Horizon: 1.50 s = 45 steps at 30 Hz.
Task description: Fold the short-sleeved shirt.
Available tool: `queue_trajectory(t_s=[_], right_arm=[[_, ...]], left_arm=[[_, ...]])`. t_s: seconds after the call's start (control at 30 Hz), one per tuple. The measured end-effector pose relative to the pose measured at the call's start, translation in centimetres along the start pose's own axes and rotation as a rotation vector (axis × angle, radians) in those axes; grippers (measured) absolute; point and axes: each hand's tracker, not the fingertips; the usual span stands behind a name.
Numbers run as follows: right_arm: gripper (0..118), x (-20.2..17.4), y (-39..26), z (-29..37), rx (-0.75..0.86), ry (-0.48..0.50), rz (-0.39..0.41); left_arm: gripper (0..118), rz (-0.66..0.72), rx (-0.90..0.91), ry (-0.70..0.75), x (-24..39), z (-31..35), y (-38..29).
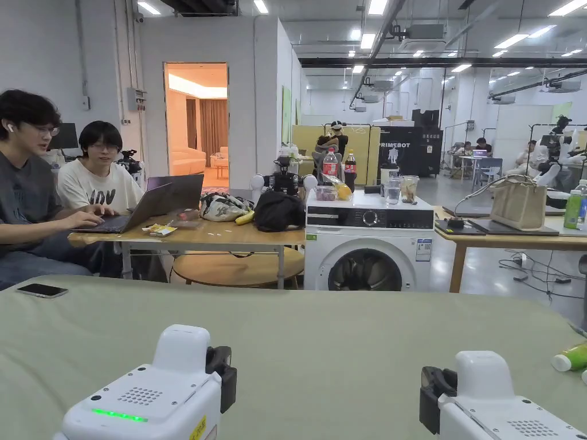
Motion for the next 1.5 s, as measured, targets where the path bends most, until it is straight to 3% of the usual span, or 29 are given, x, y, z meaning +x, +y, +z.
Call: queue_trajectory(t_s=[0.2, 0.23, 0.3, 0.37, 0.4, 0.77, 1.0, 1.17, 1.3, 1.47, 1.5], right_arm=[[0, -0.4, -0.1, 0.1, 0.014, -0.022, 0.024], [9, -0.4, -0.1, 0.2, 0.017, -0.023, 0.029], [54, -0.5, -0.2, 0.1, 0.02, -0.012, 0.035], [88, -0.9, -0.3, 0.3, 0.027, -0.012, 0.046], [95, -0.9, -0.3, 0.5, 0.041, -0.012, 0.053], [98, -1.2, -0.1, 1.3, 0.082, 0.013, 0.055], [98, -1.5, -1.0, 2.1, 0.06, -0.016, -0.031], [98, -2.9, -1.6, 2.9, 0.078, -0.075, 0.024], [98, -3.1, -1.7, 3.2, 0.053, -0.031, 0.021], [98, -2.6, -0.9, 3.2, 0.018, -0.01, -0.017], [98, -2.7, -0.4, 3.3, -0.027, 0.009, -0.063]], left_arm=[[1, -0.033, 0.014, 0.041, -0.2, 0.1, 0.2], [11, -0.031, 0.02, 0.035, -0.3, 0.2, 0.2], [53, -0.034, 0.025, 0.033, -0.2, 0.2, 0.3], [100, -0.032, 0.031, 0.038, -0.3, 0.3, 0.3], [106, -0.031, 0.037, 0.04, -0.4, 0.5, 0.2], [107, 0.01, 0.041, 0.024, -0.8, 0.6, 0.0], [107, -0.011, 0.03, 0.029, -0.1, 1.9, 0.7], [107, 0.018, 0.079, 0.022, 1.2, 3.5, 1.4], [107, 0.054, 0.082, 0.067, 1.8, 4.5, 1.0], [107, -0.038, 0.017, 0.075, 2.0, 4.6, -0.7], [107, -0.032, 0.015, 0.094, 2.2, 4.7, -1.2]])
